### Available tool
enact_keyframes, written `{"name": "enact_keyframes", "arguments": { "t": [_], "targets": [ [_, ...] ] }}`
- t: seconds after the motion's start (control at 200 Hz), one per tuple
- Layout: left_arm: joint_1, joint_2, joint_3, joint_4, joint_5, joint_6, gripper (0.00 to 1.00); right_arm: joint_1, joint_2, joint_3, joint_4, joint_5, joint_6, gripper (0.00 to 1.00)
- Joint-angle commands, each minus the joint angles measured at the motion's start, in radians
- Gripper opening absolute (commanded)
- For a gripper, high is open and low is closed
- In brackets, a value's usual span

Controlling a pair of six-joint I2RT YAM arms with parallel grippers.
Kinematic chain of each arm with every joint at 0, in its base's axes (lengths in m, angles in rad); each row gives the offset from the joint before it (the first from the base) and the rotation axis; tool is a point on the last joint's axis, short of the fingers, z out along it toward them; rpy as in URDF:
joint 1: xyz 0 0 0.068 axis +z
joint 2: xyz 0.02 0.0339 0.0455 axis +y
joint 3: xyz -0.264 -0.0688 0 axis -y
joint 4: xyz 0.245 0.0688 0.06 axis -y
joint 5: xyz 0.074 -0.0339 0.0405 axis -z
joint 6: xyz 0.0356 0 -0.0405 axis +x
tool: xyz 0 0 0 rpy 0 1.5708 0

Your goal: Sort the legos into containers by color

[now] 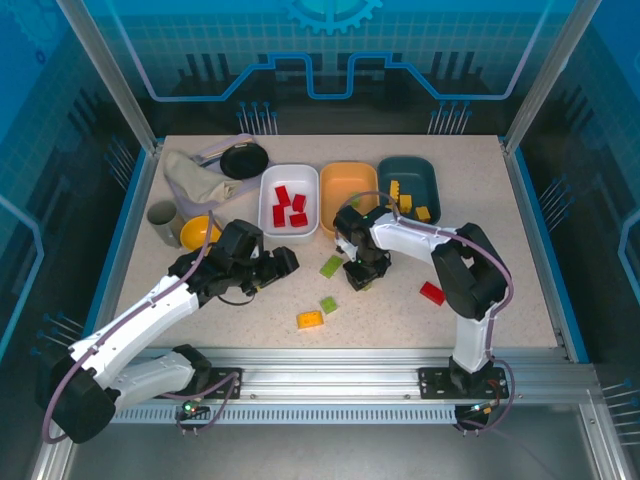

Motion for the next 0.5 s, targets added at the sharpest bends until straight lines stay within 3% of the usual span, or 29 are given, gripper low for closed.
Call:
{"name": "enact_keyframes", "arguments": {
  "t": [0.0,0.095,0.27,0.495],
  "targets": [
    [-0.007,-0.004,-0.001,0.018,-0.005,-0.012,0.82,0.017,-0.001,0.022,0.008,0.017,0.019,0.23],
    [-0.011,-0.001,0.021,0.011,-0.013,-0.002,0.82,0.014,-0.049,0.036,0.000,0.045,0.045,0.17],
    [-0.018,0.037,0.113,-0.026,-0.063,0.030,0.81,-0.051,-0.139,0.153,-0.012,0.026,0.125,0.14],
    [-0.022,0.098,0.217,-0.070,-0.179,0.038,0.81,-0.155,0.052,0.440,0.028,-0.114,0.253,0.13]
  ]
}}
